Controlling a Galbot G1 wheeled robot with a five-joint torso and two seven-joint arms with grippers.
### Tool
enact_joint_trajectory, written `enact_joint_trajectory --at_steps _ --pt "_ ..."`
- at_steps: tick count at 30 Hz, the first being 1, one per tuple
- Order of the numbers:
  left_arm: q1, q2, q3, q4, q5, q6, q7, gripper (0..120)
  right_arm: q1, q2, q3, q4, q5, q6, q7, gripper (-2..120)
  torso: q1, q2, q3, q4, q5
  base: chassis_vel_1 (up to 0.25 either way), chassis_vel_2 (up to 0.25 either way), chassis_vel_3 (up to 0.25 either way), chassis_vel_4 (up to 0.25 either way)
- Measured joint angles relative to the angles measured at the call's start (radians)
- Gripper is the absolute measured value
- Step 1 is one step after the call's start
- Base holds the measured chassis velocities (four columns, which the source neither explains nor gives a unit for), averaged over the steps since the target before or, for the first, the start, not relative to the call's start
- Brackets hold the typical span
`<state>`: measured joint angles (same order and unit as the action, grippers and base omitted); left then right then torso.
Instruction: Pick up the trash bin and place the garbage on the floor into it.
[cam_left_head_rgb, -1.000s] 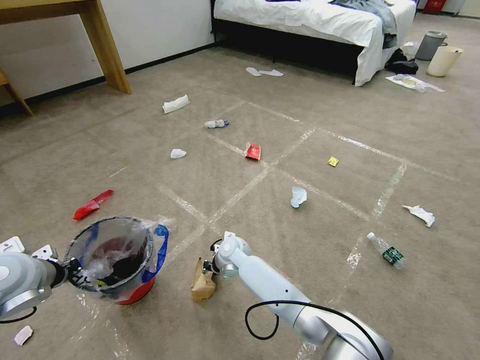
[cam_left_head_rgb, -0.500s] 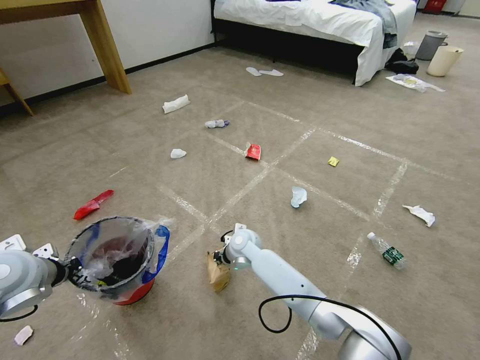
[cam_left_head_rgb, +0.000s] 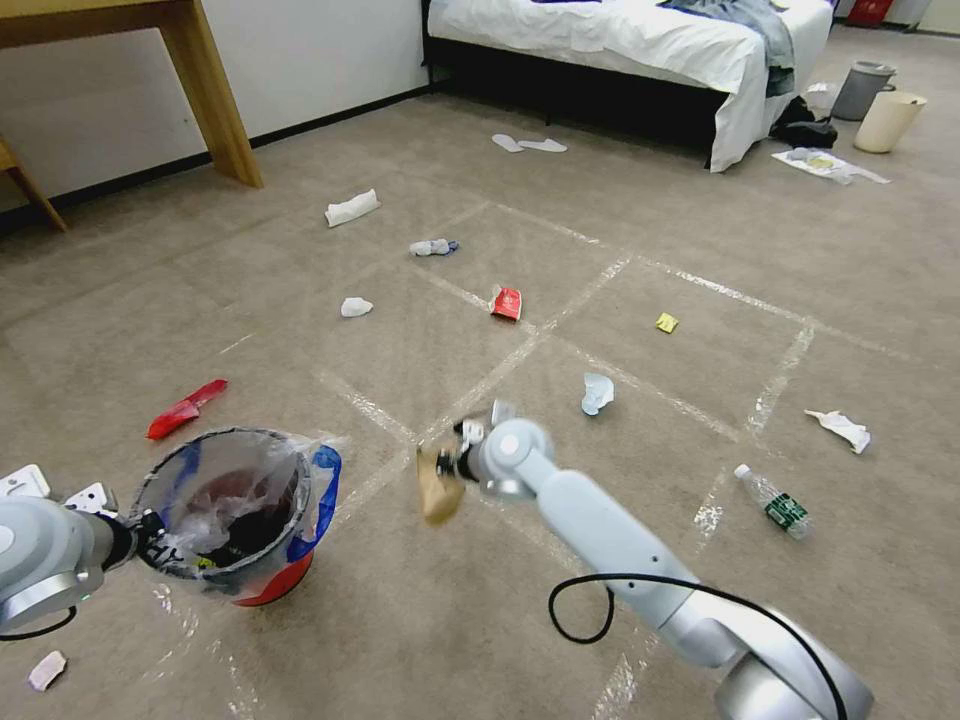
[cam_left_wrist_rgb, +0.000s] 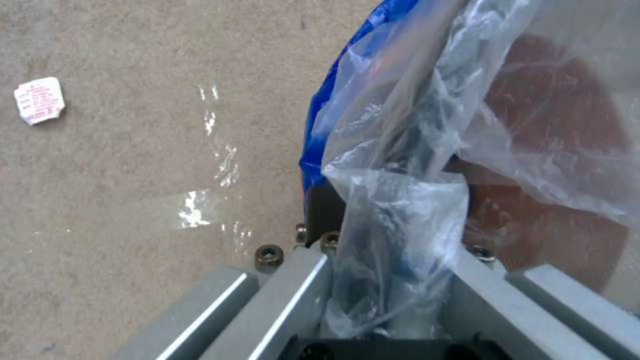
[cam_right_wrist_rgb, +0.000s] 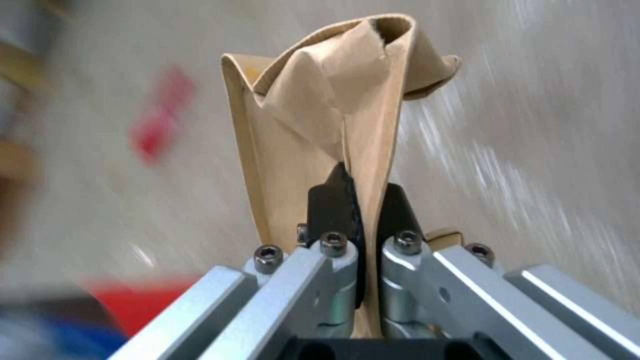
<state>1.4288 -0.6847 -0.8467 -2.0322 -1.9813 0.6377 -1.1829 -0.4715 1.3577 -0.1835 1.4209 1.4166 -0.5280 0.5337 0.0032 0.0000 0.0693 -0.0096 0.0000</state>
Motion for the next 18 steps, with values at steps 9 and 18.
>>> enact_joint_trajectory --at_steps 9,18 --pt "-0.031 0.004 0.015 -0.019 -0.035 -0.016 -0.016 0 0.114 -0.082 0.042 0.022 -0.15 0.371 -0.605 0 0.0 0.0 0.0 -0.0002 0.0001 0.0 0.0 0.0 0.0" --pt "-0.049 -0.015 0.024 -0.022 -0.041 -0.029 -0.009 0 0.191 -0.065 -0.094 0.008 -0.099 0.491 -0.977 0 0.0 0.0 0.0 0.0001 -0.0001 0.0 0.0 0.0 0.0"
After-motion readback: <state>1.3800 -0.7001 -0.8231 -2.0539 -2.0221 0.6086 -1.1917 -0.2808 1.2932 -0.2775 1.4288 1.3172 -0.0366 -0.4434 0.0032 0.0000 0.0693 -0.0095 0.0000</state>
